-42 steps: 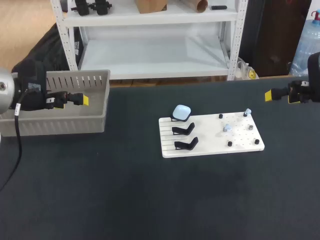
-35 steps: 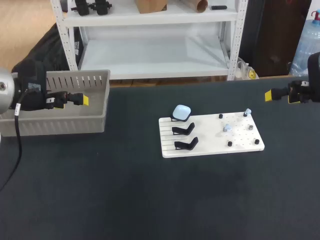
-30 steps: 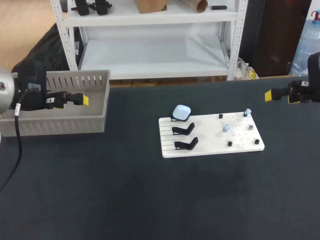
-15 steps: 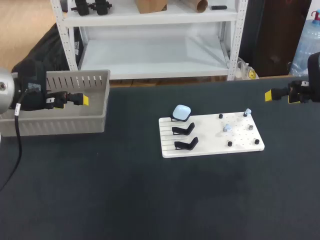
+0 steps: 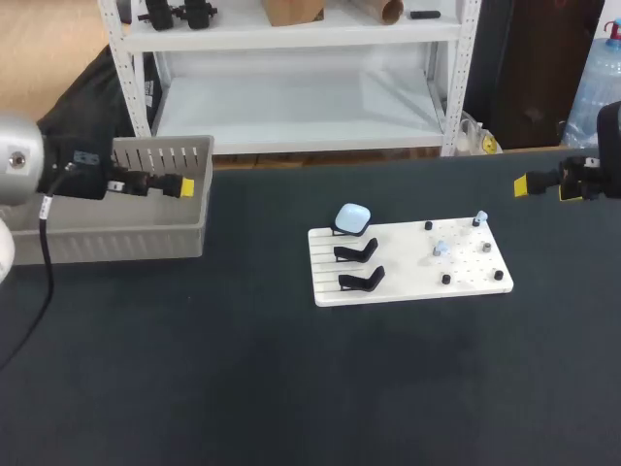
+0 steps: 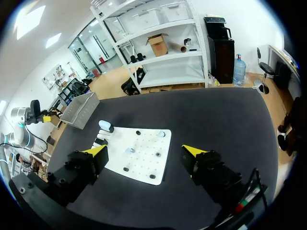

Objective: Pick up each earbud case from the left stands, insert the matching earbuds, close the lid, and place the case in the box.

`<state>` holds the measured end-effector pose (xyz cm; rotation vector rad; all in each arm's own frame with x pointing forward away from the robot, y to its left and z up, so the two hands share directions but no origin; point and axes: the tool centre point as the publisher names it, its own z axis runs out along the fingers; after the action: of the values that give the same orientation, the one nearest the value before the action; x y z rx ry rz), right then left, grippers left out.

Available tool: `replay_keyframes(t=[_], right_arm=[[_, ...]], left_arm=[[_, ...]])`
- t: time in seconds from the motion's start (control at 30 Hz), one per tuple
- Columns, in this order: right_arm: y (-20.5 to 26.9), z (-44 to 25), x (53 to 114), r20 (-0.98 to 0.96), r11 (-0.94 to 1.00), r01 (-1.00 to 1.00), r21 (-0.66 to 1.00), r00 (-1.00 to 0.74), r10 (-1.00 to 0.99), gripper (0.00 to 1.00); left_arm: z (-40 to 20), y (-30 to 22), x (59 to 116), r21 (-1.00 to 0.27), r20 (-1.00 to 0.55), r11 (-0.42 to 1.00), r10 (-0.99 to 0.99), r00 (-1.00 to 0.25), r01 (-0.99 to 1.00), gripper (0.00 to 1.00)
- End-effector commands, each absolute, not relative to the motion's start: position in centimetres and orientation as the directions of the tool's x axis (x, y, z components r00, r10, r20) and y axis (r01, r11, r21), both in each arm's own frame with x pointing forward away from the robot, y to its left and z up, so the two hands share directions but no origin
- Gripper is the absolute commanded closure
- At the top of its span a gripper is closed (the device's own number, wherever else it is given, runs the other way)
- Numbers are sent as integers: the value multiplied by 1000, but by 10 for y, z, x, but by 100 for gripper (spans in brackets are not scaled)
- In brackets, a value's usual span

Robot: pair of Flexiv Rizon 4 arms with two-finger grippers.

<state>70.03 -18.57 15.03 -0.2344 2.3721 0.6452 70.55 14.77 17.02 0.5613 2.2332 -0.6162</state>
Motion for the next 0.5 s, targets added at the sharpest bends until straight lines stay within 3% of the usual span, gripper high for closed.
replay_keyframes(t=[0.03, 0.5], right_arm=[[-186, 150, 701, -642, 862, -326, 388, -767, -1, 0], [-186, 150, 701, -642, 862, -326, 388, -767, -1, 0]], left_arm=[[168, 137, 722, -246, -787, 684, 272, -553, 686, 0], [157, 88, 763, -157, -827, 353, 464, -318, 923, 0]])
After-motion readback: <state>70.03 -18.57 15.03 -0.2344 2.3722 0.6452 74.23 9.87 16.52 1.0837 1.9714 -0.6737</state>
